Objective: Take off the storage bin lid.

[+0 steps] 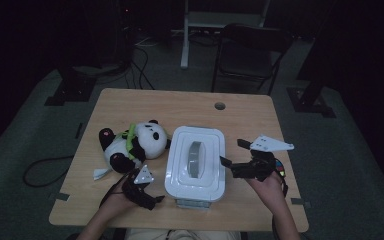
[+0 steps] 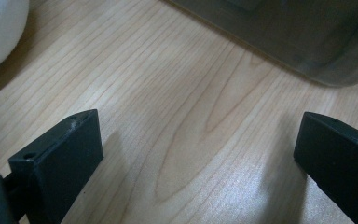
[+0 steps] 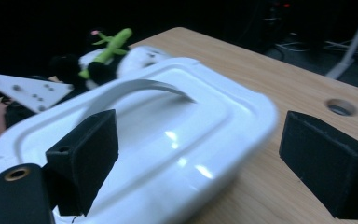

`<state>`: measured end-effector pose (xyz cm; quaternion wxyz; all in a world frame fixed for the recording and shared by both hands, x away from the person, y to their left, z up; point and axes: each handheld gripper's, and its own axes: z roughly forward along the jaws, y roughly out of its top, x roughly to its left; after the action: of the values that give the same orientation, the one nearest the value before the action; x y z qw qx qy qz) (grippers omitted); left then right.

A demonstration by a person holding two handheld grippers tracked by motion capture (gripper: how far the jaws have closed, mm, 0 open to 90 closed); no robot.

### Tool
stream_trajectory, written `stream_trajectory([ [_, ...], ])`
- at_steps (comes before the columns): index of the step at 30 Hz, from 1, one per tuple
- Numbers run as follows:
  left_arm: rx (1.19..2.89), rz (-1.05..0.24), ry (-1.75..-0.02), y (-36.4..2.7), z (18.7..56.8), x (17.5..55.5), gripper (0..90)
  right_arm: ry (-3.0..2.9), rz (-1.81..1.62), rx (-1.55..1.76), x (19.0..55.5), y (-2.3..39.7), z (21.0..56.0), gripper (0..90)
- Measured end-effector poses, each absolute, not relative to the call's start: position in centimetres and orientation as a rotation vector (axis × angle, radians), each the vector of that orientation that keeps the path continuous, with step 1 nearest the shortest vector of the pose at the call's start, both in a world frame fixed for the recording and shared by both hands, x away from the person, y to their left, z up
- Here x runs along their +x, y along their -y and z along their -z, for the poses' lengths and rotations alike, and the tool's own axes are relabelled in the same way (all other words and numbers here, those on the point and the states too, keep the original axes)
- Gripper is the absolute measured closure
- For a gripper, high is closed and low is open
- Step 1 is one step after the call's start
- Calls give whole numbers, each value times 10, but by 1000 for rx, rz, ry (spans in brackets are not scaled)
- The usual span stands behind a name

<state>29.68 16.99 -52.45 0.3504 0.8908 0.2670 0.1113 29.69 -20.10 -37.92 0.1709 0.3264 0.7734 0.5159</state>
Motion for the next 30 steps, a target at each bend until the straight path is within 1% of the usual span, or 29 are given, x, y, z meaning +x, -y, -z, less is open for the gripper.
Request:
stream_trajectory([
  [1, 2309, -289, -690, -170, 524, 297, 17, -2225, -1487, 915, 297, 192, 381, 114],
  [7, 2307, -288, -691, -170, 524, 297, 17, -2285, -1530, 856, 296, 171, 387, 115],
  [16, 2307, -289, -691, -170, 525, 297, 17, -2391, -1488, 796, 297, 146, 396, 136],
  [19, 2308, -289, -690, -170, 524, 297, 17, -2411, -1468, 769, 298, 139, 399, 204],
  [22, 2308, -289, -691, -170, 524, 297, 17, -2412, -1460, 760, 298, 133, 402, 204],
  [23, 2307, -288, -691, -170, 525, 297, 17, -2411, -1458, 759, 298, 132, 403, 215],
  [24, 2308, -288, -690, -170, 524, 297, 17, -2438, -1456, 759, 299, 131, 404, 264],
  [25, 2308, -288, -691, -170, 524, 297, 17, -2479, -1445, 773, 301, 129, 405, 267],
  [28, 2307, -288, -691, -170, 525, 297, 17, -2466, -1425, 732, 299, 126, 406, 320],
  [30, 2307, -288, -691, -170, 525, 297, 17, -2470, -1405, 706, 296, 123, 406, 327],
])
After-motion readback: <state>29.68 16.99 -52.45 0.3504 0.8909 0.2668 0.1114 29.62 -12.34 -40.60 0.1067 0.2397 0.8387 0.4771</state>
